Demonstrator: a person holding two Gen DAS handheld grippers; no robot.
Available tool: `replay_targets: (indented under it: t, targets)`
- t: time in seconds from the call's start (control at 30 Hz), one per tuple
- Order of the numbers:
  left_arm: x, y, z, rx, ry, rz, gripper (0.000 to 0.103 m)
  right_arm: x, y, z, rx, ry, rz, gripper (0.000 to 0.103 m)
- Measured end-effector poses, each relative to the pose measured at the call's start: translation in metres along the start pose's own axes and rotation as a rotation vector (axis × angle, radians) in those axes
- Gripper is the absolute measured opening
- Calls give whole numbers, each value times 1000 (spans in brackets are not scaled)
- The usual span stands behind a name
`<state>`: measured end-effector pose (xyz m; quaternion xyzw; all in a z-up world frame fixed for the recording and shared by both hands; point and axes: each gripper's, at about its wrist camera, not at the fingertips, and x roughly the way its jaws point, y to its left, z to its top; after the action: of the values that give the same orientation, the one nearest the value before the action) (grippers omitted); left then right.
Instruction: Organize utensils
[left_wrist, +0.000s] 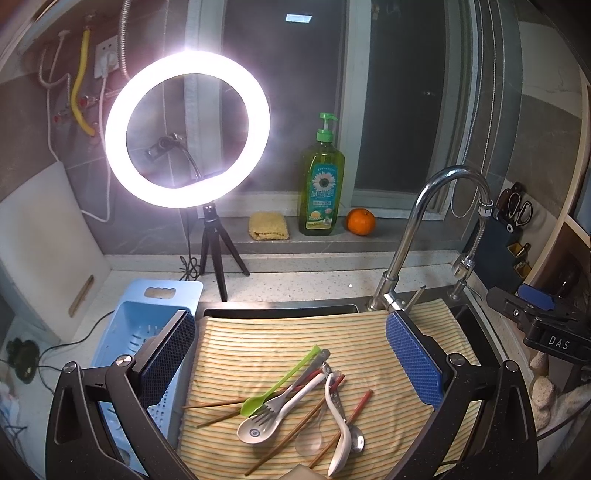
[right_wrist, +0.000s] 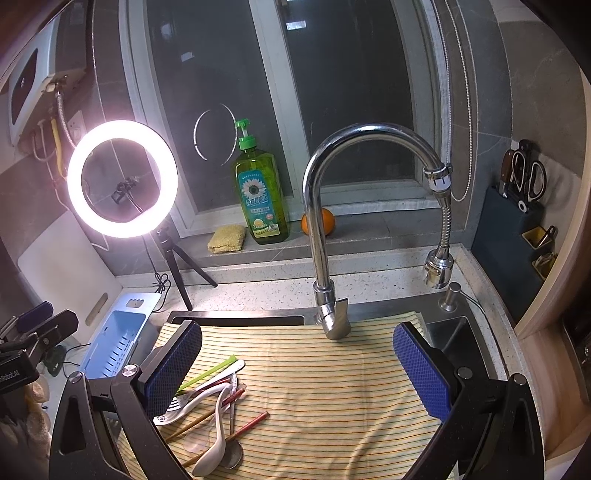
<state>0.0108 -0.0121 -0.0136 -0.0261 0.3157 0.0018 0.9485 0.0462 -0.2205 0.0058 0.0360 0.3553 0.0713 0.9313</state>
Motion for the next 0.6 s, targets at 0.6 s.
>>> replay_targets:
  t: [0.6]
  targets:
    - [13,2,-2,-20,43,8,102,20,1,-1,-16,57,43,102]
